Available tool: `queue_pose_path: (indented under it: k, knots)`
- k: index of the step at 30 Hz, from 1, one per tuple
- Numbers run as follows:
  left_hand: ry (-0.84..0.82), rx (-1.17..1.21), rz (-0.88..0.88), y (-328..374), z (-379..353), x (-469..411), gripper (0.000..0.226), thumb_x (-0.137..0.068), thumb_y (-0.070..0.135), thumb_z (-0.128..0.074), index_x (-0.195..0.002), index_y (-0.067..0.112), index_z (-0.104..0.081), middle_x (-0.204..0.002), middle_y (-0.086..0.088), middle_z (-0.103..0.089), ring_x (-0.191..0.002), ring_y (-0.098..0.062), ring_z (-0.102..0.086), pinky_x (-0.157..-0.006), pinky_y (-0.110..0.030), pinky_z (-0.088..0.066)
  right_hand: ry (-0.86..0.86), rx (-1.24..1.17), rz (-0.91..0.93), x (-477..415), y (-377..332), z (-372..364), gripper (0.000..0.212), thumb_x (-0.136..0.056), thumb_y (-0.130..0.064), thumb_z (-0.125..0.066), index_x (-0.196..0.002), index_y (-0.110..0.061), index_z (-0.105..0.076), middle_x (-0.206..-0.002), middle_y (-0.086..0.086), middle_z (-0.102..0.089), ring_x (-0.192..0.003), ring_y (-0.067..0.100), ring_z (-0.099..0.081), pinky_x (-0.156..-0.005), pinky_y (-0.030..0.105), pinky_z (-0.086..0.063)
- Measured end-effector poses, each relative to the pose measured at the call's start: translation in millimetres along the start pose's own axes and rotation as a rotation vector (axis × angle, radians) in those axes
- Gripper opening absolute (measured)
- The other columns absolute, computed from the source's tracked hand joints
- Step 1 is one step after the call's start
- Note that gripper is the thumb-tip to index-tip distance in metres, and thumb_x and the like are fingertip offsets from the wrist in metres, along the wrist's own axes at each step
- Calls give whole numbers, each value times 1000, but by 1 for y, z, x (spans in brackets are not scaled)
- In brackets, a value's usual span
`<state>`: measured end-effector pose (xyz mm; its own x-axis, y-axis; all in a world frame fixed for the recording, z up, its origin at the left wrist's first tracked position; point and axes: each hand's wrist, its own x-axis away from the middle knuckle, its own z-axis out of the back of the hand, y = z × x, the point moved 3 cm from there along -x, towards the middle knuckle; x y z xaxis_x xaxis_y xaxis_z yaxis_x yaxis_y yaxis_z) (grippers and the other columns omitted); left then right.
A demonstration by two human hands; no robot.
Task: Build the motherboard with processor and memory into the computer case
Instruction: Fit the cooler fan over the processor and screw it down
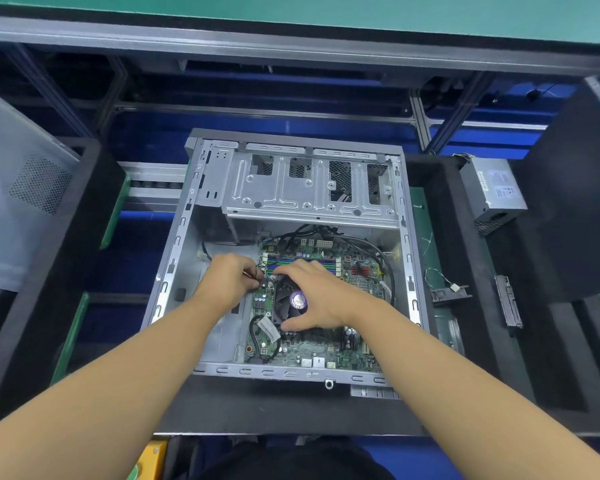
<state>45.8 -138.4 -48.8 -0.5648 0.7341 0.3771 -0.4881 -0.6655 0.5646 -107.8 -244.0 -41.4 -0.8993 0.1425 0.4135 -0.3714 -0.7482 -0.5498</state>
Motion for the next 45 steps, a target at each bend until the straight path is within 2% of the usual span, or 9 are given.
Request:
queue_pose_path:
  k: [9, 12, 16, 19, 22, 30, 36, 40, 45]
  knots:
    - [-4, -22, -43, -6, -2, -3, 7, -78, -4, -74, -81, 1, -73, -61, 11, -56, -57, 4, -48, -50, 2, -32, -10, -13, -5, 1, -1, 1, 102, -78, -53, -79, -157, -24, -22, -151, -1, -33, -141, 23, -25, -116, 45, -32]
    - [-23, -100, -89, -6, -3, -4, 6, -79, 1, -75, -84, 4, -74, -74, 1, -68, -65, -8, -56, -55, -3, -34, -12, -12, -10, 2, -2, 2, 101, -79, -53, -79, -157, -24, -22, -151, 0, -33, -141, 24, -26, -117, 46, -32]
    - [-47, -258, -139, -6, -4, -7, 7, -83, 13, -73, -90, 11, -73, -88, -7, -71, -85, -22, -60, -68, -25, -42, -17, -7, -14, 2, -3, 2, 102, -79, -53, -79, -158, -24, -20, -152, 0, -32, -144, 26, -24, -118, 47, -31]
    - [-8, -264, -168, -6, -3, -8, 5, -85, 14, -71, -87, 10, -70, -84, -6, -68, -82, -21, -56, -64, -25, -35, -18, -12, -22, 2, -3, 2, 102, -79, -54, -79, -158, -26, -20, -153, 0, -31, -147, 28, -21, -119, 48, -28]
    - [5, -244, -192, -7, -4, -7, 4, -82, 12, -72, -81, 11, -69, -79, -5, -68, -77, -21, -58, -64, -27, -42, -14, -15, -23, 2, -2, 1, 103, -78, -54, -79, -158, -25, -21, -153, 0, -32, -145, 27, -23, -119, 47, -28]
    - [-4, -160, -187, -10, -6, -5, 21, -75, -5, -66, -71, 16, -64, -61, 23, -52, -65, -9, -60, -56, -10, -37, -18, -26, -26, 2, 1, -1, 103, -78, -55, -79, -157, -26, -20, -153, 0, -32, -147, 30, -21, -119, 49, -28]
    - [-9, -171, -200, -9, -6, -6, 23, -74, -2, -71, -69, 18, -60, -62, 15, -54, -67, -13, -61, -50, -3, -31, -23, -22, -23, 1, 1, -1, 103, -78, -55, -78, -158, -26, -20, -152, -1, -32, -146, 28, -22, -118, 49, -30]
    - [-6, -215, -252, -5, -7, -5, 24, -74, 0, -71, -68, 18, -56, -66, 4, -59, -66, -18, -57, -51, -14, -29, -24, -17, -23, 2, 0, 0, 102, -79, -55, -78, -158, -26, -19, -152, -1, -31, -146, 28, -22, -118, 49, -30]
    - [21, -199, -307, -5, -7, -5, 18, -71, -6, -66, -68, 10, -60, -62, 11, -48, -60, -13, -47, -52, -11, -32, -28, -21, -22, 2, 0, 0, 102, -79, -55, -78, -158, -27, -19, -153, -1, -31, -147, 29, -21, -118, 50, -30]
